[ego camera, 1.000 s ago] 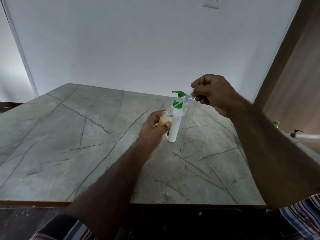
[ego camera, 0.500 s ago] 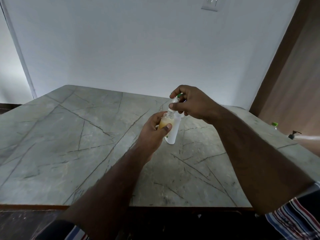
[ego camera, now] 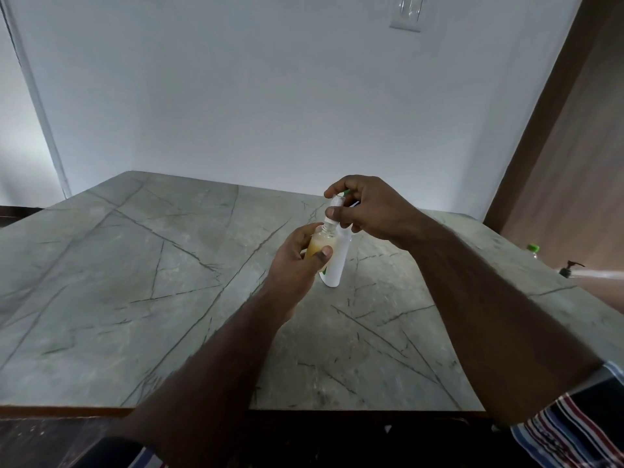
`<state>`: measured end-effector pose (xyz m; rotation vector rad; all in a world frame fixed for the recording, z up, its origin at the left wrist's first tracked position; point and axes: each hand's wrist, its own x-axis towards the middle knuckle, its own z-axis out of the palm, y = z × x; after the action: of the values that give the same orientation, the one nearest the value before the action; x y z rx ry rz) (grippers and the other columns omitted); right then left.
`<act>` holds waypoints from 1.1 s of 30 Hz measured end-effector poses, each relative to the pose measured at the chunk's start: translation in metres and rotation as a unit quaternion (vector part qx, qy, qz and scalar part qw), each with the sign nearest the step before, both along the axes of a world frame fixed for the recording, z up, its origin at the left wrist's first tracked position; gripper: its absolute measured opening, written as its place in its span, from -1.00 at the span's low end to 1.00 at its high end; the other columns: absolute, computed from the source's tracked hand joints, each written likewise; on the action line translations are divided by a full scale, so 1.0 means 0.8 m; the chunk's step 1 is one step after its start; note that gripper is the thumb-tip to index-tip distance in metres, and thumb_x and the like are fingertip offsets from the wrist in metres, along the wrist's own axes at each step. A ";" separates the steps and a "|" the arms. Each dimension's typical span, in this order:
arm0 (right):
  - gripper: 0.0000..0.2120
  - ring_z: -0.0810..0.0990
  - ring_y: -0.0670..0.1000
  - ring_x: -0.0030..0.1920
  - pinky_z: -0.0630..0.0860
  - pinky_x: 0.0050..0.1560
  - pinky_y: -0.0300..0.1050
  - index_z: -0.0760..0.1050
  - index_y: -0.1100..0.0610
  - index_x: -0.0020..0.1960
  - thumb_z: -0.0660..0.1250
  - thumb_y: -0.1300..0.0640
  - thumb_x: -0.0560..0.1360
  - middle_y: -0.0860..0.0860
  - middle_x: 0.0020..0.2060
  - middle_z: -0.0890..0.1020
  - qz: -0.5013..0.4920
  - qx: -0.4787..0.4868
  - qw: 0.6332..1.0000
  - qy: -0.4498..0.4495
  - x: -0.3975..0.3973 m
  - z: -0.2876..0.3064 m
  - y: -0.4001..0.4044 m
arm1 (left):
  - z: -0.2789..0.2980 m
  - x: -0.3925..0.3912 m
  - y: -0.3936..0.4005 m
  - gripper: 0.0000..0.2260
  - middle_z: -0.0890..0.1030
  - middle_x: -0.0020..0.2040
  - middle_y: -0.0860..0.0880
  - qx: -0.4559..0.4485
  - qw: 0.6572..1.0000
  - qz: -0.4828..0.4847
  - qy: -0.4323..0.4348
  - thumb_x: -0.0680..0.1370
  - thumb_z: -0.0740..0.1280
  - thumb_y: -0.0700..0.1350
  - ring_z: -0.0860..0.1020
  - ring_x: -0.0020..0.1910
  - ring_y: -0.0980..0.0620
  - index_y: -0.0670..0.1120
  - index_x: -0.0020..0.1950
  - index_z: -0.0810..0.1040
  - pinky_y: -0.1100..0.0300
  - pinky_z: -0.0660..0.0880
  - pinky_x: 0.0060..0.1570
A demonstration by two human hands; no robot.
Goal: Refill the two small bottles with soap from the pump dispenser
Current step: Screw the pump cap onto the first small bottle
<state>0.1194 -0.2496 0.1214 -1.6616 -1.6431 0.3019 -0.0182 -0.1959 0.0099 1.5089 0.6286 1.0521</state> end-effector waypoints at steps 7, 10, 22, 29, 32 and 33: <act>-0.74 0.67 0.07 -0.18 0.64 -0.16 -0.09 0.56 0.13 0.18 0.41 0.19 0.49 0.05 -0.13 0.70 -0.008 0.019 0.999 0.039 0.000 -0.005 0.002 | 0.002 0.000 -0.001 -0.68 0.60 0.20 0.08 -0.008 1.000 0.017 -0.017 0.59 0.37 -0.18 0.57 0.17 0.04 0.06 0.32 0.50 -0.09 0.53 0.26; -0.75 0.67 0.03 -0.25 0.63 -0.17 -0.07 0.59 0.13 0.06 0.50 0.09 0.42 0.04 -0.20 0.70 -0.043 0.043 0.997 0.053 0.000 -0.010 0.007 | 0.002 0.001 0.000 -0.66 0.59 0.23 0.08 -0.007 0.999 0.029 -0.019 0.58 0.39 -0.17 0.57 0.20 0.02 0.06 0.34 0.49 -0.10 0.53 0.26; -0.66 0.70 0.07 -0.14 0.66 -0.03 0.07 0.58 0.07 0.19 0.48 0.13 0.42 0.00 -0.15 0.71 -0.022 0.034 0.998 0.049 -0.005 -0.009 0.009 | 0.001 0.002 0.004 -0.64 0.56 0.27 0.08 0.001 0.999 0.038 -0.001 0.59 0.39 -0.13 0.54 0.22 0.02 0.07 0.37 0.48 -0.09 0.53 0.26; -0.66 0.70 0.07 -0.15 0.66 -0.01 0.08 0.59 0.03 0.19 0.48 0.11 0.43 -0.01 -0.15 0.71 -0.020 0.033 0.999 0.033 -0.006 -0.010 0.011 | 0.001 0.002 0.005 -0.64 0.56 0.29 0.05 -0.005 0.999 0.045 -0.002 0.59 0.38 -0.14 0.53 0.24 -0.02 0.06 0.38 0.47 -0.14 0.51 0.28; -0.67 0.69 0.09 -0.14 0.65 0.00 0.10 0.58 0.03 0.20 0.47 0.12 0.44 0.00 -0.16 0.70 -0.015 0.030 0.999 0.025 -0.006 -0.009 0.011 | 0.000 0.001 0.005 -0.63 0.56 0.28 0.04 -0.002 0.999 0.040 -0.006 0.59 0.38 -0.15 0.54 0.23 -0.01 0.04 0.38 0.48 -0.14 0.51 0.28; -0.68 0.69 0.09 -0.14 0.65 0.01 0.11 0.58 0.03 0.20 0.46 0.13 0.45 0.00 -0.16 0.70 -0.013 0.029 0.999 0.023 -0.006 -0.010 0.011 | 0.000 0.001 0.005 -0.64 0.57 0.27 0.04 0.000 0.999 0.040 -0.007 0.59 0.38 -0.15 0.54 0.23 -0.01 0.04 0.38 0.48 -0.14 0.52 0.27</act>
<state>0.1150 -0.2404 0.1138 -1.6200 -1.5791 0.2751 -0.0175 -0.1916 0.0100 1.4853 0.6852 1.1222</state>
